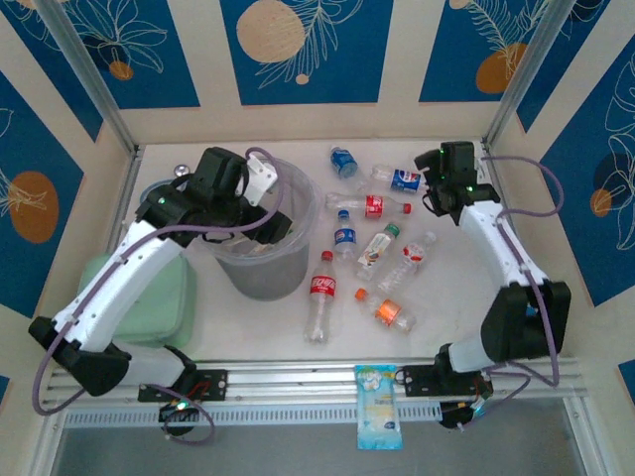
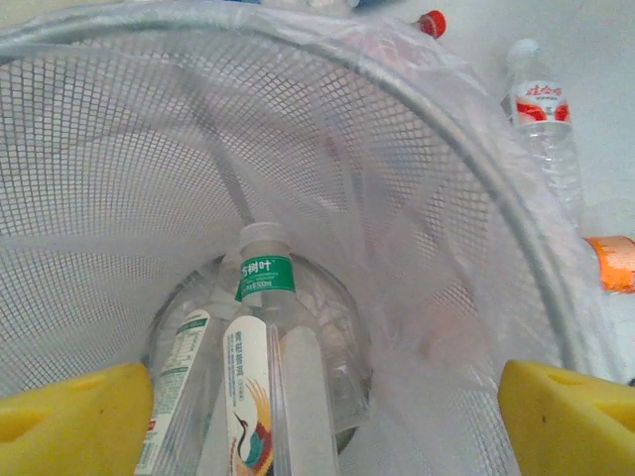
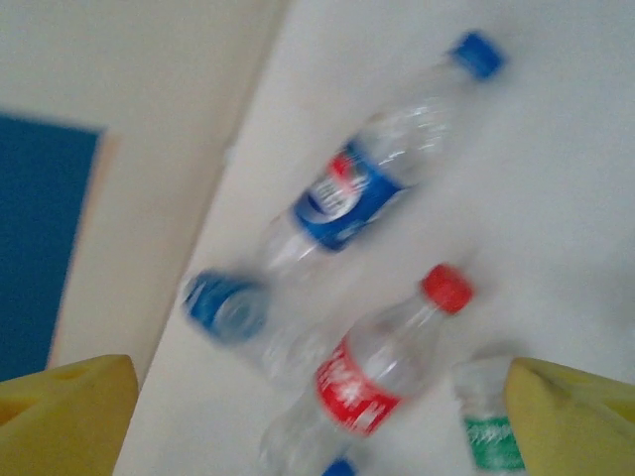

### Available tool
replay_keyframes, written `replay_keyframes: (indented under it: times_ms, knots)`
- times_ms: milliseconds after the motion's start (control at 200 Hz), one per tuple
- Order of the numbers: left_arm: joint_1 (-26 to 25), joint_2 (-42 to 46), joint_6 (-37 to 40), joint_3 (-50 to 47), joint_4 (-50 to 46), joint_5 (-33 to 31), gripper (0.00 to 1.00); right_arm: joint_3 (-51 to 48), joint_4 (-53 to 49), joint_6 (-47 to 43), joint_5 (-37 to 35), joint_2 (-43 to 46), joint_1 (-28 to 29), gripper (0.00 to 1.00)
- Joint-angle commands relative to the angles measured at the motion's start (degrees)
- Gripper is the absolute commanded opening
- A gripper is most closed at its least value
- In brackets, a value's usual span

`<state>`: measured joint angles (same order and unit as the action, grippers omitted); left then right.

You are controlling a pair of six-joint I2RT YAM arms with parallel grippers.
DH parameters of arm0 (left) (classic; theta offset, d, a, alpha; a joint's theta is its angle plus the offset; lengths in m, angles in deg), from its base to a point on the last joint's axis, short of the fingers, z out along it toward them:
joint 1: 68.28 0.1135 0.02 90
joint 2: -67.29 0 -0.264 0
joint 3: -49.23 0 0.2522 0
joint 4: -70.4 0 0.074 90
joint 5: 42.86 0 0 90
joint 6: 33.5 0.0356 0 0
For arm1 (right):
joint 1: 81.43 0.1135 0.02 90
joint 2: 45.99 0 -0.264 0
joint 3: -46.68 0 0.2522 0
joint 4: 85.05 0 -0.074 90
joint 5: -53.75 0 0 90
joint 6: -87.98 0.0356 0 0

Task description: Put the plastic bottles in the bin

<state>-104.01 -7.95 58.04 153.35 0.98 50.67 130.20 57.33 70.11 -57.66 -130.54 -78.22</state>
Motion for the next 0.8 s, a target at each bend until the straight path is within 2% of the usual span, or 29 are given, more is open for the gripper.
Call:
replay_keyframes:
  times_ms: [0,130,210,325,455,635,795]
  knots:
    - [0.1,3.1,0.1,-1.8,1.2,4.3,0.89,-2.5,3.5,15.4,-5.0,-3.5,-1.7,0.88]
    - [0.1,4.3,-0.6,-2.5,1.9,7.3,0.89,1.4,3.0,16.7,-6.6,-11.2,-2.2,0.88]
    - [0.1,4.7,-0.3,-2.7,1.9,7.0,0.89,6.3,0.9,16.3,-4.6,-17.0,-2.7,0.91]
    - [0.1,5.2,0.1,-3.0,1.7,6.9,0.9,10.5,3.9,14.8,-1.1,-23.9,-2.9,0.93]
    - [0.1,6.2,0.3,-3.5,1.3,7.2,0.89,13.7,6.0,14.3,-0.8,-28.1,-3.2,0.95]
    - [0.1,7.3,0.7,-4.3,1.8,6.8,0.9,21.0,0.7,16.0,3.7,-35.3,-4.7,0.99]
    - [0.1,6.4,1.1,-2.6,0.1,5.6,0.9,22.8,1.4,18.0,4.3,-37.8,-5.1,0.97]
